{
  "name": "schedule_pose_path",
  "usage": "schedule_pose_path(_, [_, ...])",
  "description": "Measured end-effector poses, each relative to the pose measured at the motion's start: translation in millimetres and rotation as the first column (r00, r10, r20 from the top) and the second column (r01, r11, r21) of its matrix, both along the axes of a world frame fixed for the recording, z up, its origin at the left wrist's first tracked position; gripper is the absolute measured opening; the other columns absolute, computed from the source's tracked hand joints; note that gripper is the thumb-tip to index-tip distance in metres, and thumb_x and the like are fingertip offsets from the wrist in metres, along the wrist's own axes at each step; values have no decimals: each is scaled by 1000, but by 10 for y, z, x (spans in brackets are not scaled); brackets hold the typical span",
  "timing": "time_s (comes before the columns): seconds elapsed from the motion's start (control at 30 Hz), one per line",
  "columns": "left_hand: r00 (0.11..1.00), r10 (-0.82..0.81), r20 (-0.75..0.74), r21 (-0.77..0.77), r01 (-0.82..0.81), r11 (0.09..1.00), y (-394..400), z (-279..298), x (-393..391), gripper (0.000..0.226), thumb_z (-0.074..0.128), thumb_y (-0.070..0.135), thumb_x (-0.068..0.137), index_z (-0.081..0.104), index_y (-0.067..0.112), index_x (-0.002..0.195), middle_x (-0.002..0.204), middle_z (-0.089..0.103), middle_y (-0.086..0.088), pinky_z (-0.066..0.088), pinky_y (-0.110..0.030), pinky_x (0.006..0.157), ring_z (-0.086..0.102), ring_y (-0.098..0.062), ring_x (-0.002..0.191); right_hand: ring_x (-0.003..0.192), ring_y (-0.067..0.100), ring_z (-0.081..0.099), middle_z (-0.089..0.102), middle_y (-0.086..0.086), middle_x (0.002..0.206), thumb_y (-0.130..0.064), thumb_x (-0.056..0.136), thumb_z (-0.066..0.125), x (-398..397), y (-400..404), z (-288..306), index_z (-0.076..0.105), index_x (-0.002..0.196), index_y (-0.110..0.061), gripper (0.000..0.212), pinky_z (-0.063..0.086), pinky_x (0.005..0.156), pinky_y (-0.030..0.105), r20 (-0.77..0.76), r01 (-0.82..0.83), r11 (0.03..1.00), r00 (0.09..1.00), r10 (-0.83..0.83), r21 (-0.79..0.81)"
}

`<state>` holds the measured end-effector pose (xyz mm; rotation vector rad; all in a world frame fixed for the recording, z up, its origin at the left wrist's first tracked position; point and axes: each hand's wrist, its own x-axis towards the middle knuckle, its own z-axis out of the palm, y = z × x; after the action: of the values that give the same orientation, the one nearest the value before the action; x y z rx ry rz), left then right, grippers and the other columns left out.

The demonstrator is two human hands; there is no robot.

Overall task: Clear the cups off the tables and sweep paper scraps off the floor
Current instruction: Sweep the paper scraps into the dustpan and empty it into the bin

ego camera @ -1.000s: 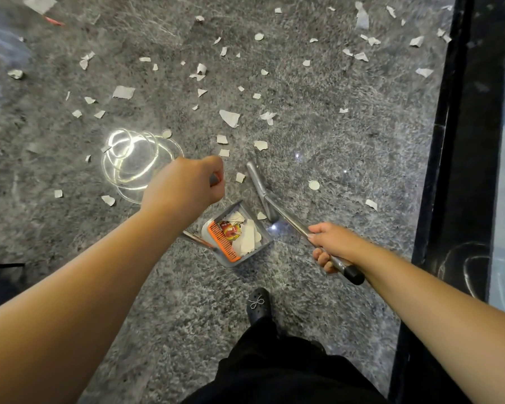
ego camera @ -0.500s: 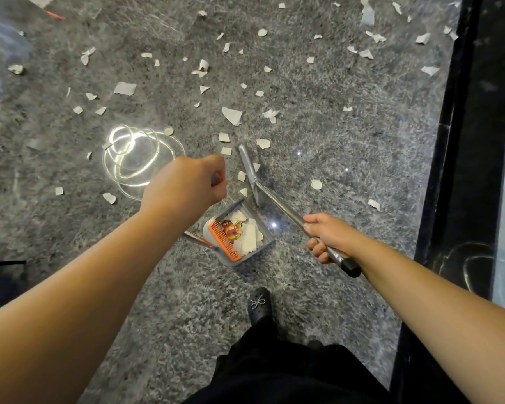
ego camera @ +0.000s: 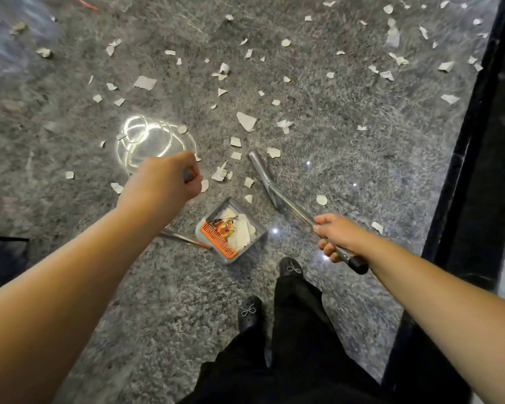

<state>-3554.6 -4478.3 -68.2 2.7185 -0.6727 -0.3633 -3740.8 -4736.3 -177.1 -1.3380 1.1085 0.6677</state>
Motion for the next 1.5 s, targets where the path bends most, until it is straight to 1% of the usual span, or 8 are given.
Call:
schedule_pose_path(0.3, [996,87,3,36,-87,996,-159,-51,298,12,68,27,85,58,24,79,69,60,-1,55,-40,62,59,-29,65,31,9,37,45,8,63,-15,101,41,811,-659,-121,31,145,-23,46,34,38,17,-47,-205,977,978,202,-57])
schedule_pose_path(0.47, [997,62,53,61,-66,996,-237,-108,363,17,67,27,84,53,29,76,63,53,5,43,-29,53,53,-24,58,31,10,37,43,6,57,-10,100,38,1202,-770,-140,43,107,-23,15,34,40,17,-93,-319,946,945,313,-58])
schedule_pose_path(0.57, [995,80,53,67,-83,994,-223,-108,441,10,68,28,83,59,27,80,65,56,5,45,-30,53,53,-22,58,31,11,36,40,3,50,-8,99,34,1360,-760,-124,45,87,-19,20,33,42,18,-126,-422,905,902,414,-47])
schedule_pose_path(0.67, [995,81,59,62,-84,994,-238,-105,495,8,68,27,83,60,26,81,64,54,7,43,-29,52,52,-21,57,31,10,35,39,2,50,-6,99,32,1411,-724,-65,51,110,-14,23,32,43,17,-159,-481,877,866,475,-4])
schedule_pose_path(0.73, [995,70,65,66,-74,995,-261,-106,517,8,68,27,83,61,25,81,63,52,7,39,-27,52,51,-21,57,32,9,35,37,3,55,-4,98,31,1377,-674,-23,46,123,-8,30,31,43,16,-172,-524,851,837,520,24])
schedule_pose_path(0.93, [997,80,22,75,-82,994,-271,-95,562,12,65,29,86,56,29,79,62,55,7,48,-31,52,55,-23,58,33,7,37,38,3,58,-9,100,34,1031,-351,172,44,127,-15,29,32,42,15,-182,-572,814,794,581,101])
schedule_pose_path(1.17, [997,68,39,66,-71,995,-224,-118,426,11,64,31,88,56,29,80,58,51,10,38,-23,45,50,-15,49,38,7,44,48,4,65,-15,101,42,559,78,348,38,136,-18,35,38,38,19,-98,-595,803,797,596,37])
schedule_pose_path(1.5, [998,56,-33,39,-55,998,47,-40,132,8,65,29,88,61,24,83,66,60,1,50,-33,55,57,-24,61,32,6,43,49,5,61,-14,101,44,230,183,371,40,138,-19,38,36,36,17,-60,-403,914,914,400,-37])
